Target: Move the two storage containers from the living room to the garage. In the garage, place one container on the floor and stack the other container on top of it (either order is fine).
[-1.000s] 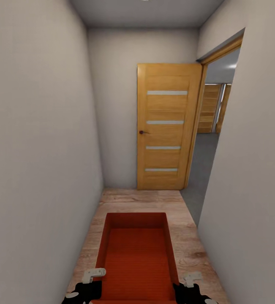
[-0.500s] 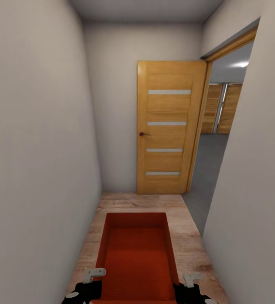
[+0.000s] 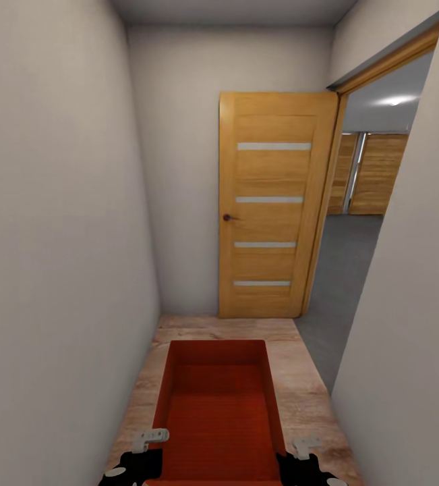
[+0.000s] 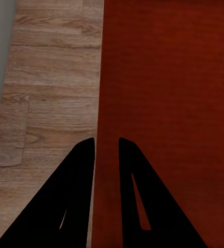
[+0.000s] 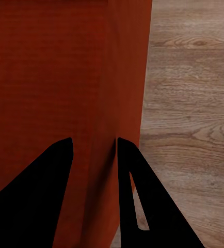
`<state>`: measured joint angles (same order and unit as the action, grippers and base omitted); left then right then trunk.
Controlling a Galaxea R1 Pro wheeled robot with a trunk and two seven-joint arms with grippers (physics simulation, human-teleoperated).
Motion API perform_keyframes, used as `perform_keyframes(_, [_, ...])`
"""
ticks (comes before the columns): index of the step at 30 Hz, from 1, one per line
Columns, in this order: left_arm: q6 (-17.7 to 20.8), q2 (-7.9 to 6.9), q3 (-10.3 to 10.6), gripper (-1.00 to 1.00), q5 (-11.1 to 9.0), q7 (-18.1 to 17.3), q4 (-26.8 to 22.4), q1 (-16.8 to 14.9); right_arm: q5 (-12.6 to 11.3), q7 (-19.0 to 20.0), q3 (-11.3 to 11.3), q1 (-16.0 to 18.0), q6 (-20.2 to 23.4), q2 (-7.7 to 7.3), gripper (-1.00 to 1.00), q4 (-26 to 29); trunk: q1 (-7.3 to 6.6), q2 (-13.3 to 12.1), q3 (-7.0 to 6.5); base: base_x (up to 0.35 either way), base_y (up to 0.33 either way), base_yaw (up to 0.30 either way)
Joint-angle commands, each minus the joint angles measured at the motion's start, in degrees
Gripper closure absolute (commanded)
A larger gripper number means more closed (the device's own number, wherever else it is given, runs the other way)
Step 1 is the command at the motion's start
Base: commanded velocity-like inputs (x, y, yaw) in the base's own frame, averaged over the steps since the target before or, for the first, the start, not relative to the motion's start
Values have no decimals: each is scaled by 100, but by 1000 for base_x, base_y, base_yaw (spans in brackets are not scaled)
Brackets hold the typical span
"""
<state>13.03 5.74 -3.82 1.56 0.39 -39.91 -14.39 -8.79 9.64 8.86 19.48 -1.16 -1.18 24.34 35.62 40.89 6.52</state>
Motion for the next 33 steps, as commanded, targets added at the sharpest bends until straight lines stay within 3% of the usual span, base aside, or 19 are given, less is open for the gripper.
perform_keyframes(1, [-90,-2,-11,100,46,31,-413,-5,-26,-6,37,4,-12,-22,100,-24,5,8,10,326,0,0])
perform_keyframes(33, [-90,4,-7,100,46,31,-413,-6,-26,-6,37,4,-10,-22,100,-26,5,8,10,327,0,0])
